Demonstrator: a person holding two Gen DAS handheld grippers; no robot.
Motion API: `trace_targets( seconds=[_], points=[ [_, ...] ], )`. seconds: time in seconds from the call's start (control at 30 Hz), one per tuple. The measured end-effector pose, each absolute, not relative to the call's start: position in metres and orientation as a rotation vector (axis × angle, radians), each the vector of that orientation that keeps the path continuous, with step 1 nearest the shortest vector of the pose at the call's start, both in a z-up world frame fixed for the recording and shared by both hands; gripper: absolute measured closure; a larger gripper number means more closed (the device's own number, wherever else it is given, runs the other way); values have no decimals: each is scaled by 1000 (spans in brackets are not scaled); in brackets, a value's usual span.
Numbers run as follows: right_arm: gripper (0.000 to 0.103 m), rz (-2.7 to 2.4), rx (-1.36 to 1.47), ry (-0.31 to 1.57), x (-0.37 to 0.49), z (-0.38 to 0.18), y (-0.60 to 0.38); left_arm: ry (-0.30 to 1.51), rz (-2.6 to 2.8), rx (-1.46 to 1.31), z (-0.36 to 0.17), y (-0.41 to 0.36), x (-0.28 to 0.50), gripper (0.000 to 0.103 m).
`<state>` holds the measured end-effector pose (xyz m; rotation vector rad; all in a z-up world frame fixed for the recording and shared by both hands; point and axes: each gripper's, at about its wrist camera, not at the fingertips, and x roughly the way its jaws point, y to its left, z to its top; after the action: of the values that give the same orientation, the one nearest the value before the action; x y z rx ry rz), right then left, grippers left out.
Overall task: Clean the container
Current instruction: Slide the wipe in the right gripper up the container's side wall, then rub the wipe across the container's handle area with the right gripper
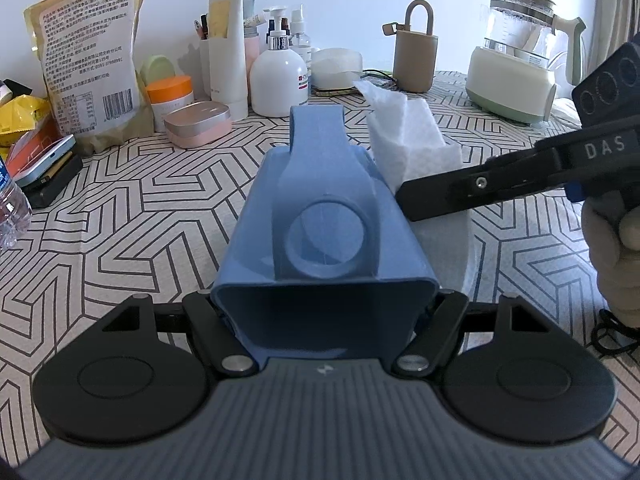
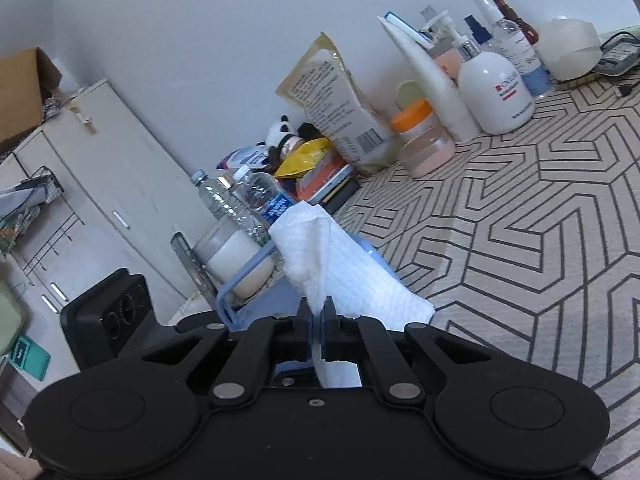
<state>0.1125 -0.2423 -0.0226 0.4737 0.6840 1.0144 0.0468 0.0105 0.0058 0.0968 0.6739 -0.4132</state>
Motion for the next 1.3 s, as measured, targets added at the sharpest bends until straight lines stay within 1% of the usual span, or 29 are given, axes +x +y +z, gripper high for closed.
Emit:
trace_targets(
  seconds=[0.2,0.43,0.63,0.83,0.97,1.13,1.3],
  points=[
    [97,983,469,706,116,-26,-243,673,-420,96,6,10,46,30],
    [97,1063,541,645,115,-21,-247,672,-427,105,6,9,46,30],
    [97,1145,482,608,104,-14,-233,662,-452,143,6,3,42,30],
    [97,1202,453,614,101,-12,-220,656,-440,145,6,3,42,29],
    [100,1167,439,601,103,-10,-222,644,-442,159,7,1,39,30],
    [100,1075,504,604,114,-15,-234,641,-445,166,7,1,38,30],
    [100,1093,469,595,110,-13,-230,644,-445,162,6,1,37,29]
  ],
)
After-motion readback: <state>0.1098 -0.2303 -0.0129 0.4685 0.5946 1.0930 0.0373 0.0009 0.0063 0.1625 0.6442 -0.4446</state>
